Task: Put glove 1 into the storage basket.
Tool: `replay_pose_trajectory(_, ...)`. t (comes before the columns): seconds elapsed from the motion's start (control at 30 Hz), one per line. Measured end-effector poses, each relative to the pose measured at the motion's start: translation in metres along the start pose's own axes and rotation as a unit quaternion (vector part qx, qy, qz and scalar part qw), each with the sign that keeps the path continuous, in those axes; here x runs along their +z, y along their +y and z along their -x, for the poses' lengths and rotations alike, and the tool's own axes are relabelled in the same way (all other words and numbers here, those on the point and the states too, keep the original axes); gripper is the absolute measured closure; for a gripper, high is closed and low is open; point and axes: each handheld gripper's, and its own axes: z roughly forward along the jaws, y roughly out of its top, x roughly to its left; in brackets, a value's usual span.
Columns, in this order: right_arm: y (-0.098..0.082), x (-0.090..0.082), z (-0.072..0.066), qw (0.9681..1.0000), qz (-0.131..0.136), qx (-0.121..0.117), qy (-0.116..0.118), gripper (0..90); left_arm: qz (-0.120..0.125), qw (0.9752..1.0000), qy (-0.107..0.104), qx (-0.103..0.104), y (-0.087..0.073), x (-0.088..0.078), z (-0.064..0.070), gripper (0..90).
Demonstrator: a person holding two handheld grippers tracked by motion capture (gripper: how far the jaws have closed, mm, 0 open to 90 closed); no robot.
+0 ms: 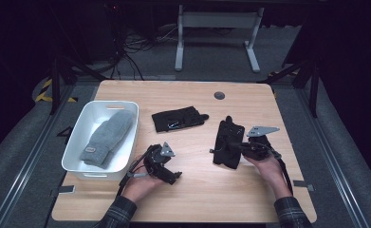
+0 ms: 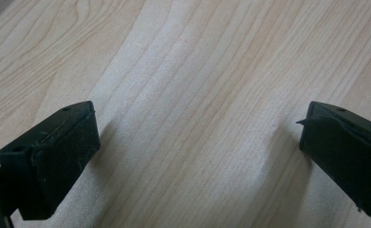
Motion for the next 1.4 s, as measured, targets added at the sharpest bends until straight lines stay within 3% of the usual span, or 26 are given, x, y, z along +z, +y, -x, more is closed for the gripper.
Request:
replay_pose_trajectory(0.03,0.001,0.008,0.000,1.0000,-0.008,-0.003,0.003,90.0,0.019,0.9998,0.000,-0.002,-0.004,0.000,0.000,0.0)
replay_pose_trajectory(0.1,0.001,0.013,0.000,0.9999,-0.014,-0.005,0.005,90.0,0.027,0.9996,0.000,0.000,-0.006,0.000,0.000,0.0)
replay_pose_trajectory(0.3,-0.001,0.027,0.000,0.9994,-0.034,-0.008,0.002,90.0,0.027,0.9996,0.000,0.001,-0.006,0.000,0.000,0.6)
replay_pose_trajectory(0.43,-0.003,0.027,0.001,0.9995,-0.032,-0.002,0.004,90.0,0.029,0.9996,-0.003,0.003,-0.006,0.000,0.000,1.1)
replay_pose_trajectory(1.03,-0.022,0.002,-0.017,0.9985,-0.051,-0.014,0.015,90.0,0.029,0.9996,-0.004,0.003,-0.006,0.000,0.000,1.6)
replay_pose_trajectory(1.4,-0.034,-0.011,-0.034,0.9971,-0.059,-0.029,0.038,90.0,0.027,0.9996,-0.002,0.002,-0.006,0.001,0.000,0.6)
